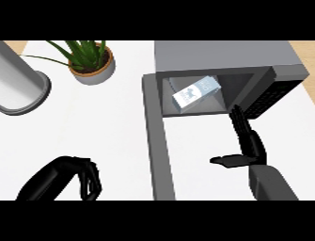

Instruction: Pick up the milk, place it into the microwave and close the microwave

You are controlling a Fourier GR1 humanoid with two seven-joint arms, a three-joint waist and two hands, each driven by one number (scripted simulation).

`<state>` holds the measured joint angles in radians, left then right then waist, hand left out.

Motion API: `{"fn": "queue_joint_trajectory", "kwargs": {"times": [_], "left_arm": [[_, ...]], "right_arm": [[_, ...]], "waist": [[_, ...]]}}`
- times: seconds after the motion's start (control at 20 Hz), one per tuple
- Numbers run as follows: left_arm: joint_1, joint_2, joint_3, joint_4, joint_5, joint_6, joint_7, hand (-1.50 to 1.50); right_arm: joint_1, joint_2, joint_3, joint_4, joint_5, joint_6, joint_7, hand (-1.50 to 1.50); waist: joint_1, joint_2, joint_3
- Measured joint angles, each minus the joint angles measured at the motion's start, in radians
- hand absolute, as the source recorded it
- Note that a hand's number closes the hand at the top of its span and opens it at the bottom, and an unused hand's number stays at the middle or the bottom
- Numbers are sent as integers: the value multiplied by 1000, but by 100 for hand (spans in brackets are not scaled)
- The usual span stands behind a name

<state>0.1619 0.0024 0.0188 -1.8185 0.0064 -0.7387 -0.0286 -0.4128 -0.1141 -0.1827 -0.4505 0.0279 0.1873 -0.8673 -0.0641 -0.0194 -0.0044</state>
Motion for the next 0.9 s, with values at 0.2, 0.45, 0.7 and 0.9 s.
{"fn": "queue_joint_trajectory", "kwargs": {"times": [0.2, 0.45, 0.7, 0.9], "left_arm": [[-53, -1, -51, 51, -75, 27, -14, 150], [-109, -2, -139, 141, -169, 75, -79, 150], [-167, -2, -250, 246, -247, 198, -169, 150], [-217, -1, -378, 355, -238, 323, -222, 150]], "right_arm": [[145, -26, 9, -133, -23, 40, -6, -150], [347, -80, 13, -345, -69, 95, 17, -150], [543, -131, 17, -599, -146, 170, 80, -150], [676, -165, 9, -796, -215, 210, 116, -150]], "waist": [[-10, 1, -1], [-3, 6, -1], [7, 11, -1], [8, 14, 0]]}}
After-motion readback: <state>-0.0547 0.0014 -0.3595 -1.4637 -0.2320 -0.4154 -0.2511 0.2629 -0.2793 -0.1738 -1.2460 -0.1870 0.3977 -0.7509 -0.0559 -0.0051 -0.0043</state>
